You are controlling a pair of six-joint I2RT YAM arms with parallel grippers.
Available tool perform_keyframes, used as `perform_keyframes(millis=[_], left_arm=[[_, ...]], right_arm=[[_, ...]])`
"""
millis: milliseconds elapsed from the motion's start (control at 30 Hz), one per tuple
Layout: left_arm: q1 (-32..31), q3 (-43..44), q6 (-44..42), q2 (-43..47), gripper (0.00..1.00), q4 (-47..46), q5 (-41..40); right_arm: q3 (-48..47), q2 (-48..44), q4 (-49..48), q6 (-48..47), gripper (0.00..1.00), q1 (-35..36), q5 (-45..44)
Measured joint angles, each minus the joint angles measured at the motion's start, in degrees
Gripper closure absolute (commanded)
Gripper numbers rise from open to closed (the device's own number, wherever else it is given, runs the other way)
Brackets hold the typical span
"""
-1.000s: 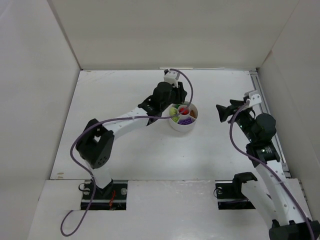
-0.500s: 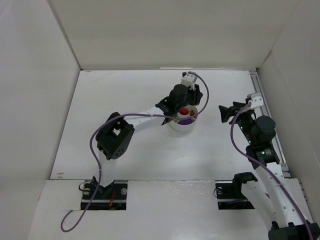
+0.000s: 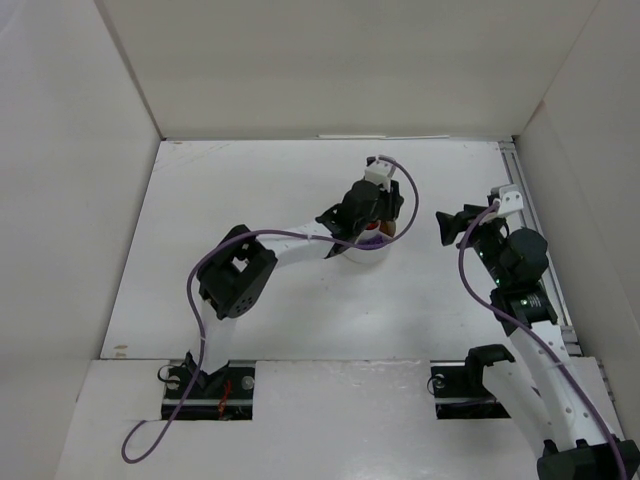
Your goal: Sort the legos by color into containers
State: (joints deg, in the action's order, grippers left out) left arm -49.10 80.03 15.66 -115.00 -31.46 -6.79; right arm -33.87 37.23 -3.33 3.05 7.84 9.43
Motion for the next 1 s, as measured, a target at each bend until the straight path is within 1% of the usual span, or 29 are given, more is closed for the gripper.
perform_keyframes(millis=[133,167,267,300,333,367,400,433,467,667,733,767,800,833,867,933,967,1000], left_arm=[[-0.35,-1.16,-0.17,0.00,0.72,-0.09,-0.61],[-0.37,-1.33,-0.17,0.00,0.68,-0.11,-0.81],[-0.35,-1.79,-0.24,0.00,0.64,-0.44,-1.16],[-0.35,-1.81,-0.22,0.00,0.58,-0.44,-1.25],[-0.31,-1.92,-0.26,0.00,0.55,-0.52,-1.36],[-0.31,-2.05,-0.20,0.00,0.48,-0.76,-1.53],[-0.31,-2.08,-0.17,0.00,0.48,-0.83,-1.53],[-0.31,-2.29,-0.09,0.00,0.43,-1.01,-1.64],[-0.31,-2.56,-0.26,0.00,0.41,-1.16,-1.70],[-0.44,-2.84,-0.15,0.00,0.41,-1.84,-1.84],[-0.57,-2.84,-0.15,0.02,0.32,-2.05,-1.79],[-0.61,-2.84,-0.11,0.11,0.27,-2.05,-1.75],[-0.68,-2.86,-0.09,0.24,0.19,-2.05,-1.79],[-0.70,-2.89,-0.07,0.50,0.11,-1.99,-1.73],[-0.70,-2.89,-0.07,0.85,0.00,-1.99,-1.70],[-0.68,-2.93,0.20,2.38,0.00,-1.53,-1.64],[-0.68,-2.95,0.28,3.61,0.00,-1.03,-1.62],[-0.57,-3.15,0.42,5.46,0.00,-0.33,-1.55]], right_arm=[[0.00,0.00,-0.02,-0.09,0.29,0.00,0.11],[0.00,0.00,-0.02,-0.11,0.29,0.00,0.17],[0.00,0.00,0.00,-0.20,0.29,0.00,0.24],[0.00,0.00,-0.02,-0.22,0.29,0.00,0.24],[0.00,0.00,-0.02,-0.22,0.29,0.00,0.24],[0.00,0.00,-0.02,-0.22,0.29,0.00,0.24],[0.00,0.00,-0.02,-0.22,0.29,0.00,0.28],[0.00,0.00,-0.02,-0.22,0.29,0.00,0.42],[0.00,0.00,-0.02,-0.22,0.29,0.00,0.48],[0.00,0.00,-0.02,-0.22,0.29,0.00,0.92],[0.00,0.00,-0.02,-0.22,0.27,0.00,1.25],[0.00,0.00,-0.02,-0.26,0.26,0.00,1.40],[0.00,0.00,-0.02,-0.28,0.26,0.00,1.53],[0.00,0.00,-0.02,-0.37,0.23,0.00,1.57],[0.00,0.00,-0.02,-0.44,0.17,0.00,1.57],[0.00,0.02,-0.02,-0.37,0.12,0.00,1.46],[0.00,0.04,-0.02,-0.37,0.07,0.00,1.27],[0.00,0.07,-0.02,-0.15,0.04,0.00,0.98]])
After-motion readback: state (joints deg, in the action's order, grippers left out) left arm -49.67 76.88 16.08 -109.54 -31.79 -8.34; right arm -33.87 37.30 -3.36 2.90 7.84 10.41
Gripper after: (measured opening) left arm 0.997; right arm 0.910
